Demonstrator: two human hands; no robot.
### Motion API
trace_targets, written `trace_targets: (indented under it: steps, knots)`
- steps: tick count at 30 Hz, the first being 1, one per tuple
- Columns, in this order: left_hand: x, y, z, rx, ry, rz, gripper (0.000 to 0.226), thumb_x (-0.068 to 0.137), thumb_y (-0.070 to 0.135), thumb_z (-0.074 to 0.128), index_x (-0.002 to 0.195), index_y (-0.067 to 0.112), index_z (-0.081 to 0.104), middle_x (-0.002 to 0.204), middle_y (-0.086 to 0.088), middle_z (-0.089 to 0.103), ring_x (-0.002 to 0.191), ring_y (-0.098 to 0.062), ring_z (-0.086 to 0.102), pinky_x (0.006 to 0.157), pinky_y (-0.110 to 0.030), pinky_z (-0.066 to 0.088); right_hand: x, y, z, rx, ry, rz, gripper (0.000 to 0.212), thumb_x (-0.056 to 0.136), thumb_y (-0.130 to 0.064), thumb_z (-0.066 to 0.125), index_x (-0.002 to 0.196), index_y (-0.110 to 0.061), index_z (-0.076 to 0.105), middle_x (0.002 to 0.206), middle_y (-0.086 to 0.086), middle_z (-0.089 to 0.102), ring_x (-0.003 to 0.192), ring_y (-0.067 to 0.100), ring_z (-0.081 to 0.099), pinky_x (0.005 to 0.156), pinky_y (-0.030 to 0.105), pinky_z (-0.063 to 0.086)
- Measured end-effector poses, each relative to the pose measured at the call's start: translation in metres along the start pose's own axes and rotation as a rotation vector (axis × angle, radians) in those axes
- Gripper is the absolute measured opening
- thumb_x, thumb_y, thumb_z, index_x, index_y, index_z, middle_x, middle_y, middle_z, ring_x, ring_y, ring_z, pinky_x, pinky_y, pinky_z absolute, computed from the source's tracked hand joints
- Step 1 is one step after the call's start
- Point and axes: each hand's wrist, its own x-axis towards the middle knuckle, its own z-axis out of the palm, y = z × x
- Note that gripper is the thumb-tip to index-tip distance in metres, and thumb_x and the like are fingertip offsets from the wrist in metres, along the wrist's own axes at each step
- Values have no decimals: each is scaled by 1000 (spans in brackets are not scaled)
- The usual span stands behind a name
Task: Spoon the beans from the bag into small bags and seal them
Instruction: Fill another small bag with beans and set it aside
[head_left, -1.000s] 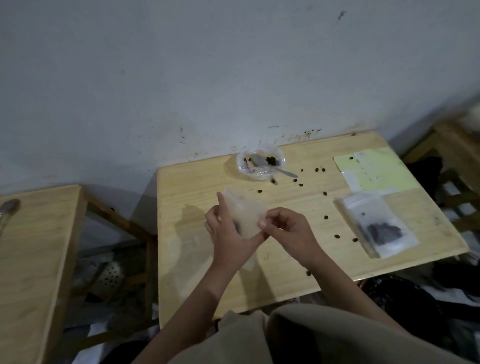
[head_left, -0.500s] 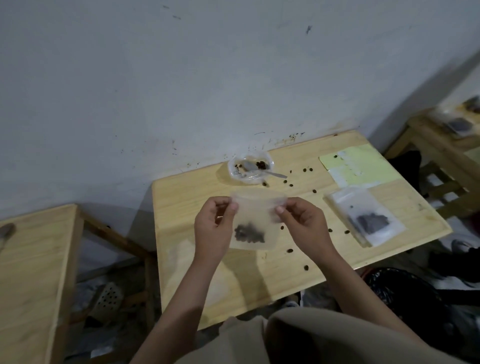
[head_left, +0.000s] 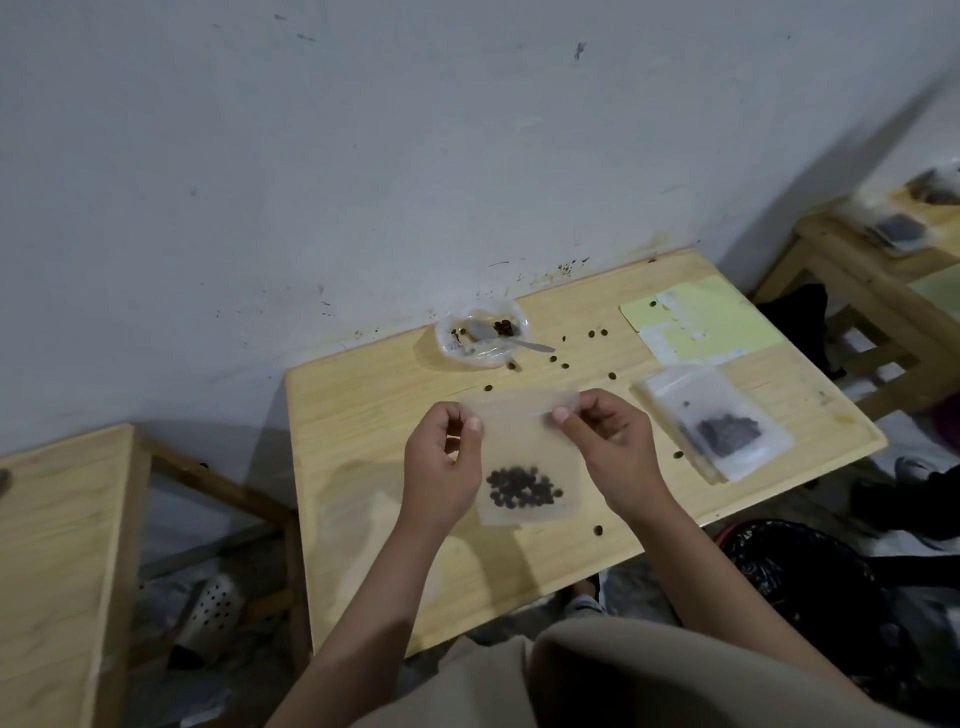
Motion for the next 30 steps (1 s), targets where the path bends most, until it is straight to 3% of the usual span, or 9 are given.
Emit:
trace_targets:
  steps: [3,6,10,12,15,18,21,26,30]
  knots:
    - [0,3,6,-70,-13,-52,12,93,2,54,82,7,56,74,-1,58,67,-6,52,64,-14,42,0,0,-6,11,27,5,28,85,2,62,67,-20,62,68,-4,67,68,12,61,67,23,51]
    - [2,6,13,-155,-63,-117,12,90,8,60,79,10,58,72,-4,59,68,-13,54,65,-24,45,2,-1,-15,13,54,33,26,88,0,59,68,-17,59,70,-3,68,71,14,62,70,25,51]
    - [5,10,24,-158,-122,-111,9,85,20,66,76,19,66,74,-22,60,68,-27,53,64,-35,45,4,-3,-22,35,34,57,31,88,0,59,65,-21,61,69,-4,69,67,10,62,66,21,51]
    - [7,16,32,-153,-95,-86,14,87,13,66,77,22,68,73,-20,62,67,-21,54,65,-34,46,7,-8,-26,61,12,68,25,85,1,62,69,-19,64,71,-1,69,69,12,63,67,25,53]
    - [12,26,44,-172,-112,-41,10,89,5,63,81,11,65,67,-5,63,65,-13,55,64,-26,47,13,-15,-33,50,-33,87,9,79,3,68,79,-6,67,73,1,73,70,16,68,64,27,56]
    - [20,34,57,-173,-115,-16,5,88,7,63,83,5,63,63,-7,58,60,-12,51,60,-25,45,20,-20,-39,68,-14,74,7,77,2,70,77,-5,70,76,6,74,71,19,69,66,29,57]
    - [27,40,72,-179,-113,-64,14,89,5,63,78,13,61,58,12,55,56,-5,48,58,-20,43,28,-24,-50,78,-6,29,8,78,2,69,80,-6,72,80,8,74,75,22,70,71,32,57]
    - [33,51,95,-283,-195,-148,8,83,8,70,85,16,68,79,1,73,74,-13,67,68,-22,52,40,-30,-71,60,-18,-11,12,80,6,66,85,-4,72,82,6,74,79,20,69,72,28,54]
    - [42,56,112,-308,-181,-144,6,81,4,71,84,9,70,80,-5,74,76,-15,69,69,-23,53,45,-34,-85,19,-39,-19,12,82,3,65,85,-6,71,82,1,75,81,16,70,74,23,52]
